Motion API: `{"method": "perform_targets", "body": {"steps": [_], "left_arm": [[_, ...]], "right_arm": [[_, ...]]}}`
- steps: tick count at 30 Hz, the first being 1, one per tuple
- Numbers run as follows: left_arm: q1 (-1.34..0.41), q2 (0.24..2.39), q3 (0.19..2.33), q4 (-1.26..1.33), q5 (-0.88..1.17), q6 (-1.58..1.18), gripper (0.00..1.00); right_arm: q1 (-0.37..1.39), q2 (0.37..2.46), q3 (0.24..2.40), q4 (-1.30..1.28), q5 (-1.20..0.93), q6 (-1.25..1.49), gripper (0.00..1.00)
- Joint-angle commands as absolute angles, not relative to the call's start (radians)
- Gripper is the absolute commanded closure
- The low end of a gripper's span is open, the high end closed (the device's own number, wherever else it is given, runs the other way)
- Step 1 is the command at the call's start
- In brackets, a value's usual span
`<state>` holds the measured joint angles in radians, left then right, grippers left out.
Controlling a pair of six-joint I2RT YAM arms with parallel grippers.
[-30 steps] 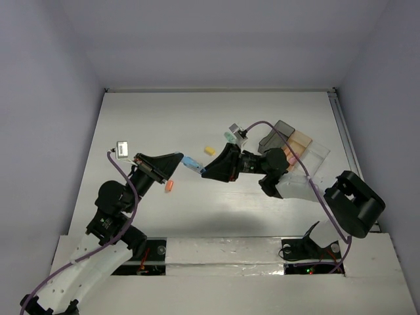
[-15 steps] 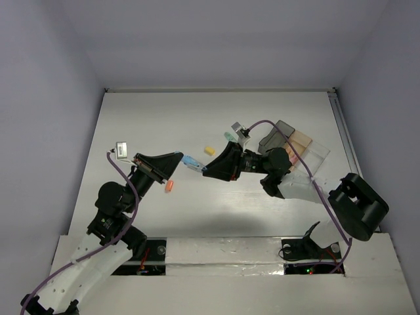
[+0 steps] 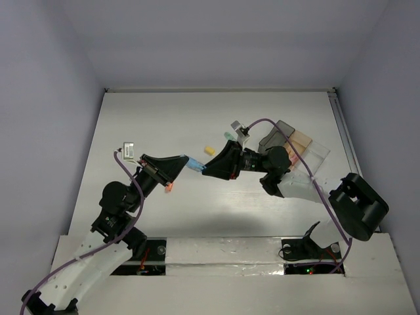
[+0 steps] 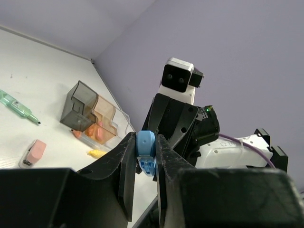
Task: Sort the stationery into containers
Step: Close the pen cap on the pen.
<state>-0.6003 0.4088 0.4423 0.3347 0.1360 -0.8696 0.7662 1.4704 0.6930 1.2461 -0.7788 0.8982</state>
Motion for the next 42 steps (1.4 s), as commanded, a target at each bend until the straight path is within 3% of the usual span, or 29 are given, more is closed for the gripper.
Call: {"method": "perform_targets", "body": {"steps": [1,29,42], "left_arm": [[-0.597,0.433,0.4,0.308,0.15,-0.851,1.0],[-0.597,0.482,0.315,0.454,0.215,-0.917,1.0],[-0.807,0.557,0.333,0.489,0.063,-0.89,1.0]], "right_arm": [[0.778,1.45,0.761,1.497,-0.788,0.899,0.99],[0.796,1.474,0.785,1.474,-0.738,0.893,1.0],[0.805,1.5,0.867,1.384,-0.733,0.876,1.0]]}}
